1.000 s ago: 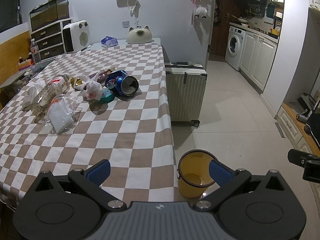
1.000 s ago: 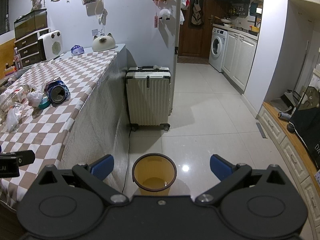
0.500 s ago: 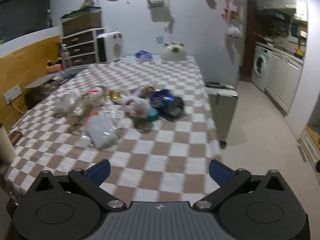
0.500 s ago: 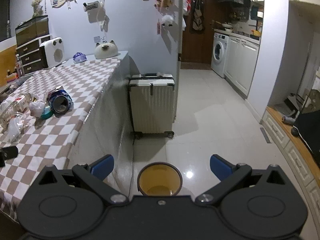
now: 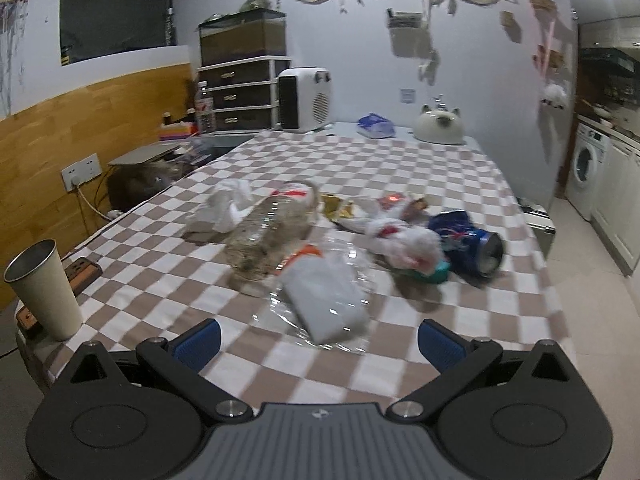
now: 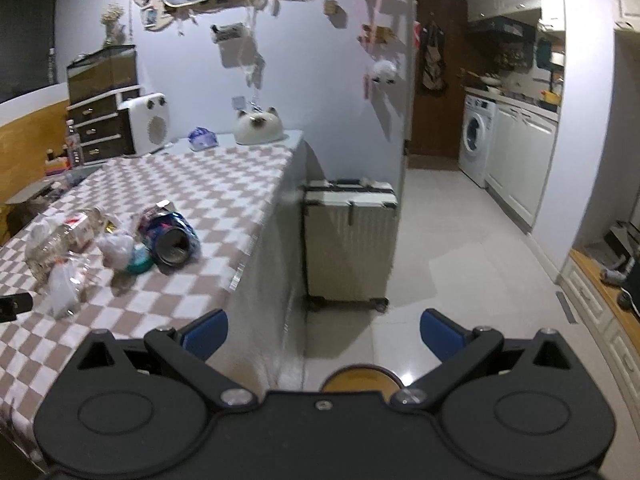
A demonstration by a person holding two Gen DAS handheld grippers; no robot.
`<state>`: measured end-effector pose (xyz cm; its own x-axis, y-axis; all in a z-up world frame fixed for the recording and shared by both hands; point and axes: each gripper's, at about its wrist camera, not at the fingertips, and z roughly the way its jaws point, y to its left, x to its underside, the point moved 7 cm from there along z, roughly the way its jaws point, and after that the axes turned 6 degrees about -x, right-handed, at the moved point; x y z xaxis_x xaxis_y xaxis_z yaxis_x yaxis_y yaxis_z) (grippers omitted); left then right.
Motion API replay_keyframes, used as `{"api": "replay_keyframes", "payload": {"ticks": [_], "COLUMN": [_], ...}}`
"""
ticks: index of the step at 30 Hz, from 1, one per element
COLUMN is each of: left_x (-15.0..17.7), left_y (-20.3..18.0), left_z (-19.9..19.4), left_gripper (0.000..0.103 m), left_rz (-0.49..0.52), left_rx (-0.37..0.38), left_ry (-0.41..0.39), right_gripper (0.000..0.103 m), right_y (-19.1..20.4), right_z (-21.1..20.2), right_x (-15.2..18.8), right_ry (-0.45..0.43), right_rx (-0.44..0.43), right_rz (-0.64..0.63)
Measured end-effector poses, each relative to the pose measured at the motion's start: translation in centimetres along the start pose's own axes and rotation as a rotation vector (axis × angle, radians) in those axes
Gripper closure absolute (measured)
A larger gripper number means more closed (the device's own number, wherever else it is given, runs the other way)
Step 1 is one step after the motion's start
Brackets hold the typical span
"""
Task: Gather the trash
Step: 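Move both tools toward the trash on the checkered table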
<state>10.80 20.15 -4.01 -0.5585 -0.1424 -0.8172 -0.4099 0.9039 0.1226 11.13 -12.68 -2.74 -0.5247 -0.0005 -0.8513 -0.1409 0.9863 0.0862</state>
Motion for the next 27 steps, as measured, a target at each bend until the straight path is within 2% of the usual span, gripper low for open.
{"api": "replay_keyframes", "payload": {"ticks": [5,10,17,20,27], "left_x": [-0.7,-0.9,0.1,1.0,2.0], "left_y": [0.0,-2.2,-4.1,-3.0,2.4], "left_z": [3.3,6.5,10.4,11.4,11.0], "left_gripper": [0.000,0.000,0.000,0.000,0.000], "left_rz": [0.004,0.046,0.173,0.181,0.104], "left_rx": [-0.002,0.026,-0.062,-0.095,-0.120], "left_ry": [-0.013,-0.005,0.014,0.033,0.045], "right_gripper": [0.000,0.000,0.000,0.000,0.000], "right_y": [3.6,6.5,9.7,10.7,13.4], "right_z": [1.6,3.0,5.5,6.6,9.6], "right_x": [-1.5,-2.8,-4.3,-4.8,-5.3], "right_ry": [-0.016,-0.039,-0.049,-0.053,-0.067], "right_rx": [-0.066,-0.117,-0.193,-0.214,-0.273], "right_rz": [-0.055,-0.052,-0.030,-0.019,-0.034]}}
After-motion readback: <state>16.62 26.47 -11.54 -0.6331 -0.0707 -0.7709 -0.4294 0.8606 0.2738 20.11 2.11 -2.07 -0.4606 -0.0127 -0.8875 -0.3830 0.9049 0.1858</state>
